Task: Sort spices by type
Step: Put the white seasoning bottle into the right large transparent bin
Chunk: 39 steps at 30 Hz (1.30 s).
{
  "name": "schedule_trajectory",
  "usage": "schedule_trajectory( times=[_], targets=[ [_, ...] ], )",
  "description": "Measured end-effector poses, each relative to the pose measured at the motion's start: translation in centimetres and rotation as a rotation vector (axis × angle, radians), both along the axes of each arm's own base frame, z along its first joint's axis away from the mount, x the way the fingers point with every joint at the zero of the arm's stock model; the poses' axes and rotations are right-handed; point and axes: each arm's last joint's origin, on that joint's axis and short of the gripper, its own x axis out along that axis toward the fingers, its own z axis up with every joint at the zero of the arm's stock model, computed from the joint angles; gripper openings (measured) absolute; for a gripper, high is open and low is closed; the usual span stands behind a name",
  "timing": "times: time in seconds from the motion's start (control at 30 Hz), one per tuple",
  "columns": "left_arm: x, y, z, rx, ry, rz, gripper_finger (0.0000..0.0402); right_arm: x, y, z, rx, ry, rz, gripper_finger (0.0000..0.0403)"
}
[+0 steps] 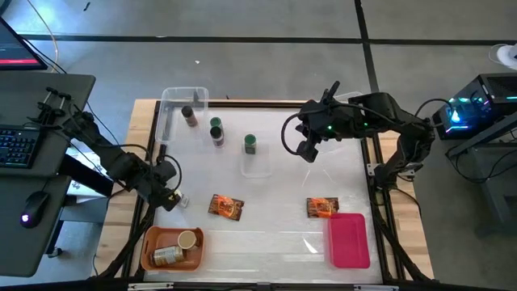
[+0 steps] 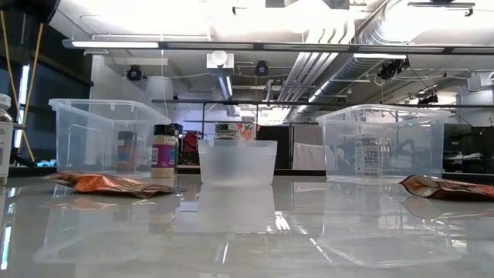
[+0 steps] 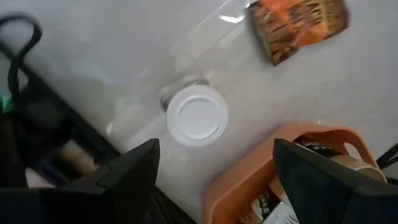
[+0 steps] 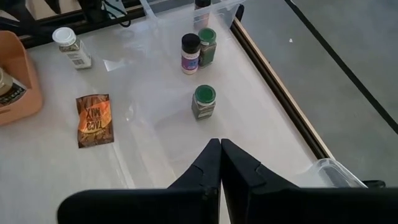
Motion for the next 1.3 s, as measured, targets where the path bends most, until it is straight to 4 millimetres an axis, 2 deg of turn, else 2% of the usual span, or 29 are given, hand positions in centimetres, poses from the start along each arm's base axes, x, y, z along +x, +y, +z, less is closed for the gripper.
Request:
schedule_trajectory(
  times=[0.17,0.4,0.7,0.87,1.1,1.3],
  targets=[
    [0.3,-0.3,-0.6,0.021,0.081,0.045,0.0297,0.0,-0.2,0.0,0.014,0.004,0.013,0.0000],
    [1.9,-1.1,-1.8,0.066,0.136,0.046,0.0297,0.0,-0.3,0.0,0.015,0.004,0.011,0.0000],
    [3.8,-0.6,-3.0,0.084,0.201,0.140,0.0297,0.0,-0.3,0.0,0.018,0.003,0.011,0.0000],
    [3.3,-0.2,-4.9,0.035,0.277,0.225,0.0297,0.0,-0.3,0.0,0.020,0.004,0.015,0.0000],
    [3.5,0.0,-7.5,-0.025,0.193,0.262,0.0297,0.0,-0.3,0.0,0.017,0.006,0.019,0.0000],
    [3.2,0.1,-8.5,-0.048,0.224,0.236,0.0282,0.0,-0.3,0.0,0.017,0.006,0.017,0.0000]
  ],
)
